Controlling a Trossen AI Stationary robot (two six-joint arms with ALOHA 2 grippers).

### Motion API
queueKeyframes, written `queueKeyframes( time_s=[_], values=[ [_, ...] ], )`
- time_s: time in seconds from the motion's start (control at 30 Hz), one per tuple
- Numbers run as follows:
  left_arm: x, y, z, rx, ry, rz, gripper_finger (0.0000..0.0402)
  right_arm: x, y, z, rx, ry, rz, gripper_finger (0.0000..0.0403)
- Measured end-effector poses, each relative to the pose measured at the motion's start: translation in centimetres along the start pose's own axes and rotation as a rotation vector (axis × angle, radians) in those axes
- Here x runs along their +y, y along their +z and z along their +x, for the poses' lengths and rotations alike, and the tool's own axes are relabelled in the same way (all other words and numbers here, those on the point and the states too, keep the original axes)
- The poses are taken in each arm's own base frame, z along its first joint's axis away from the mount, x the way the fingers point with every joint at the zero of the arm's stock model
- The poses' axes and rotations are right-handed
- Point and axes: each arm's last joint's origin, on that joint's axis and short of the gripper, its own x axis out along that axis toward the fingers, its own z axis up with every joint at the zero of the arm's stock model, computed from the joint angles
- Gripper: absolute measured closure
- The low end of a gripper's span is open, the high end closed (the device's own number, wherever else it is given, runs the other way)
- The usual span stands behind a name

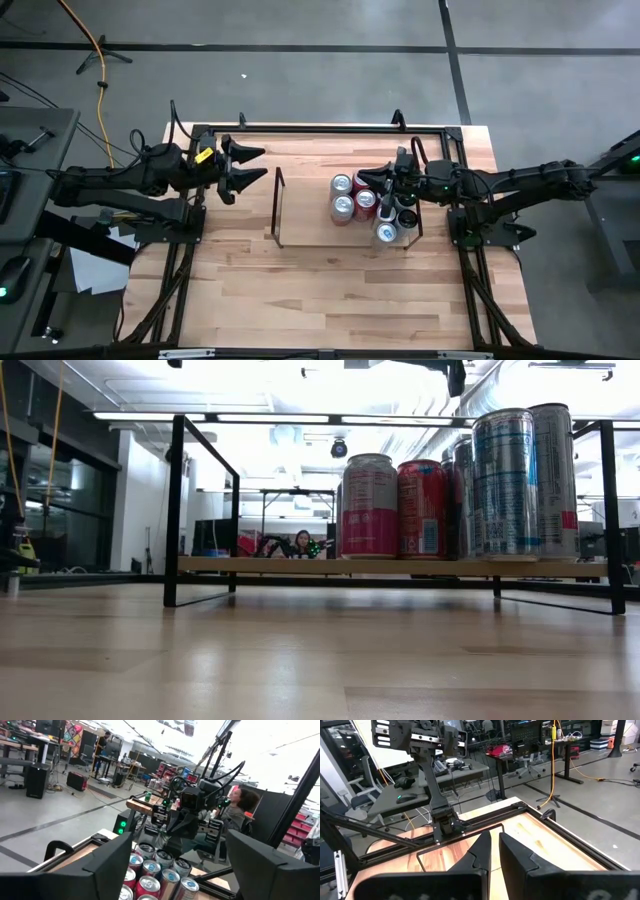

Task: Place canned beverage on shelf
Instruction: Return to Home Position

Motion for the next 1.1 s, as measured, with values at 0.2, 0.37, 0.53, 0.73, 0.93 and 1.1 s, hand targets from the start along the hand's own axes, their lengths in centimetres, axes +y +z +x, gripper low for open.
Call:
queueKeyframes(
  time_s=[0.2, 0.37, 0.53, 0.73, 0.93, 1.1],
  values=[
    [-0.3, 0.2, -0.3, 0.013, -0.086, 0.043, 0.0109, 0.0, 0.0, 0.0, 0.0, -0.001, 0.0, 0.038],
    [-0.3, 1.0, -1.5, -0.029, -0.12, 0.086, 0.0142, 0.0, 0.0, 0.0, -0.001, -0.006, 0.011, 0.038],
    [-0.3, 2.0, -3.0, -0.092, -0.125, 0.132, 0.0249, -0.1, -0.2, 0.0, 0.017, -0.01, 0.028, 0.038],
    [0.1, 2.4, -4.8, -0.099, -0.103, 0.158, 0.0388, -0.2, -0.6, 0.0, 0.055, -0.02, 0.013, 0.038],
    [0.9, 1.0, -5.8, -0.108, -0.085, 0.128, 0.0399, -0.2, -0.7, 0.0, 0.071, -0.024, 0.007, 0.038],
    [1.9, -2.2, -5.7, -0.17, -0.122, 0.095, 0.0401, -0.2, -0.7, 0.0, 0.071, -0.024, 0.006, 0.038]
  ],
)
